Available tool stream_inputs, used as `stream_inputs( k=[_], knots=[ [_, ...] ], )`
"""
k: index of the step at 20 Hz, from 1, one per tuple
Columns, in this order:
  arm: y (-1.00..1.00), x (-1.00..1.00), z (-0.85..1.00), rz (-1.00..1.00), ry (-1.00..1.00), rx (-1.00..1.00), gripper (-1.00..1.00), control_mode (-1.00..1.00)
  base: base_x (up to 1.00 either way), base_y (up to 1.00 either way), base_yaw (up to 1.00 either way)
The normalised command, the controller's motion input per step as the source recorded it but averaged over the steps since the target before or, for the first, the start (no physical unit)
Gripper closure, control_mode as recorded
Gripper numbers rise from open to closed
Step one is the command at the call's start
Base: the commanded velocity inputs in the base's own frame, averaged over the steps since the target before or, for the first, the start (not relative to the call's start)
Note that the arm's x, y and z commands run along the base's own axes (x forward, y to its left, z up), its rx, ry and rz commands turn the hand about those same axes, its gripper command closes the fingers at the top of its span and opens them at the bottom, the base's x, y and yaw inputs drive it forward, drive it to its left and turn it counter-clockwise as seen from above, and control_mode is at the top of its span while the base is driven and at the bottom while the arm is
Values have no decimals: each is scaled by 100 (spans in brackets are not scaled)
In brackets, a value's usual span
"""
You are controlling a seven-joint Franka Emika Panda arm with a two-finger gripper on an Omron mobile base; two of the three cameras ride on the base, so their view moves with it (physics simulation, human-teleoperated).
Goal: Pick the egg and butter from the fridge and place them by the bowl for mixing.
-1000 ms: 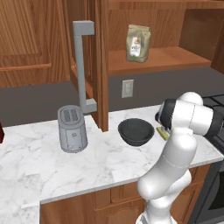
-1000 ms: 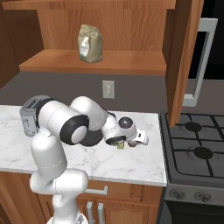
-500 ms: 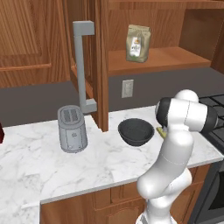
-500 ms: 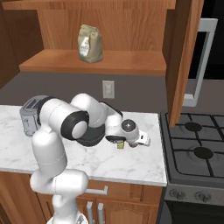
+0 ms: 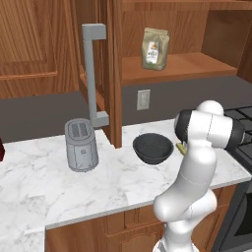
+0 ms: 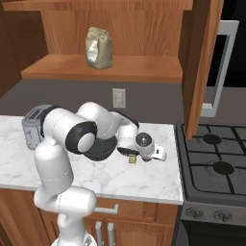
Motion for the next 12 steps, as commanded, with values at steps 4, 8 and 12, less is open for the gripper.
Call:
stream_inputs(
  k=[4, 8, 12],
  knots=[
    [9, 0, 35, 0, 0, 0, -100, -100, 0, 0, 0],
    [8, 0, 43, 0, 0, 0, -100, -100, 0, 0, 0],
    [9, 0, 50, 0, 0, 0, -100, -100, 0, 0, 0]
  ],
)
